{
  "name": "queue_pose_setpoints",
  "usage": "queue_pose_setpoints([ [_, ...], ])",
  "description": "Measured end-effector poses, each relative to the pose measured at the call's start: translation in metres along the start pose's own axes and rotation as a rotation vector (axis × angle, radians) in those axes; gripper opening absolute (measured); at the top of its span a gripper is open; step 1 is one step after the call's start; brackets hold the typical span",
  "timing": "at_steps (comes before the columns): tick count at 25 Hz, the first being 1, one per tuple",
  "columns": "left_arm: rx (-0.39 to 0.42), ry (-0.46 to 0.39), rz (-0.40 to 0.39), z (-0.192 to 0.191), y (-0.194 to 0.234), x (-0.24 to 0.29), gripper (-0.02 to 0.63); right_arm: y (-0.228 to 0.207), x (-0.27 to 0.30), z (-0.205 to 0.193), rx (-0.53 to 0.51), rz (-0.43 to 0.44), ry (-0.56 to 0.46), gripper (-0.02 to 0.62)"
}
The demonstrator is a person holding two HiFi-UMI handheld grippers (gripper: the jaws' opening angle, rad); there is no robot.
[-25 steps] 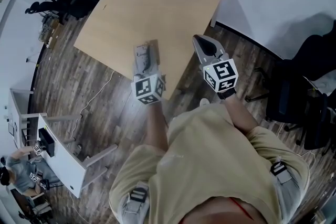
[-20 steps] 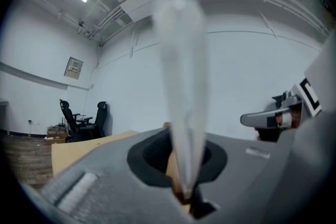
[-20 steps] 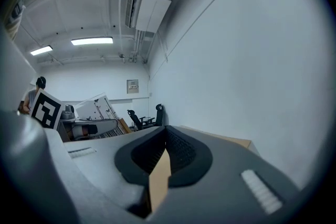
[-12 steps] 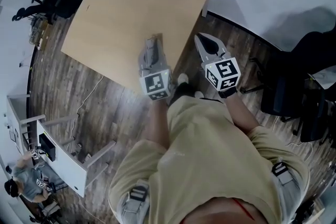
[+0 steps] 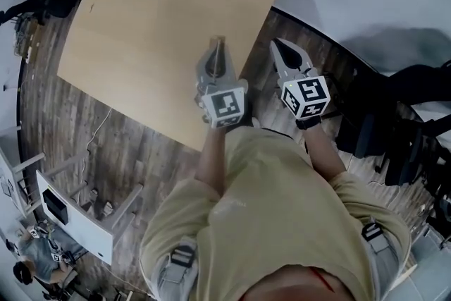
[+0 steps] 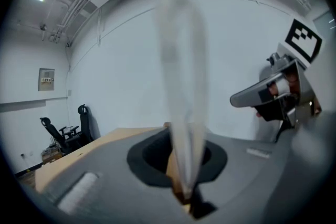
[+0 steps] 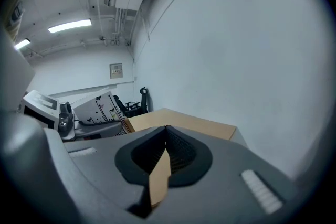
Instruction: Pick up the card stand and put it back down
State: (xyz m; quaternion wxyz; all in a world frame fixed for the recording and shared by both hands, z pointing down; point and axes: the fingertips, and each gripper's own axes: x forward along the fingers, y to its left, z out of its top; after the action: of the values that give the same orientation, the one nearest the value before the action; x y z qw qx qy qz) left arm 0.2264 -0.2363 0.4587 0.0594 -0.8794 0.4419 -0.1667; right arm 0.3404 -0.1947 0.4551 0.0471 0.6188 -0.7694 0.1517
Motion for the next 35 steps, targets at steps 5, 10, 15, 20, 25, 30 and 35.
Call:
queue_pose_setpoints([
  [5,0.034,0.035,-0.038,-0.024,0.015,0.055,0.023,-0.029,0.056,-0.006,0.029,-0.043,0.047,0.003],
  [10,0.071,0.066,-0.074,-0.045,0.024,0.112,0.023,-0.054,0.102,-0.016,0.058,-0.069,0.087,0.003],
  [15,0.068,0.105,-0.146,-0.069,0.025,0.163,0.023,-0.075,0.134,-0.029,0.087,-0.099,0.119,0.003],
  [20,-0.032,0.127,-0.216,-0.091,0.035,0.206,0.025,-0.084,0.152,-0.044,0.112,-0.108,0.162,0.003],
  [25,-0.08,0.137,-0.33,-0.111,0.029,0.235,0.025,-0.097,0.16,-0.067,0.147,-0.125,0.196,0.003],
  [30,-0.099,0.137,-0.48,-0.129,0.009,0.246,0.025,-0.101,0.165,-0.086,0.18,-0.139,0.221,0.003],
  [35,-0.084,0.084,-0.625,-0.126,-0.01,0.253,0.025,-0.109,0.168,-0.084,0.226,-0.147,0.211,0.003],
])
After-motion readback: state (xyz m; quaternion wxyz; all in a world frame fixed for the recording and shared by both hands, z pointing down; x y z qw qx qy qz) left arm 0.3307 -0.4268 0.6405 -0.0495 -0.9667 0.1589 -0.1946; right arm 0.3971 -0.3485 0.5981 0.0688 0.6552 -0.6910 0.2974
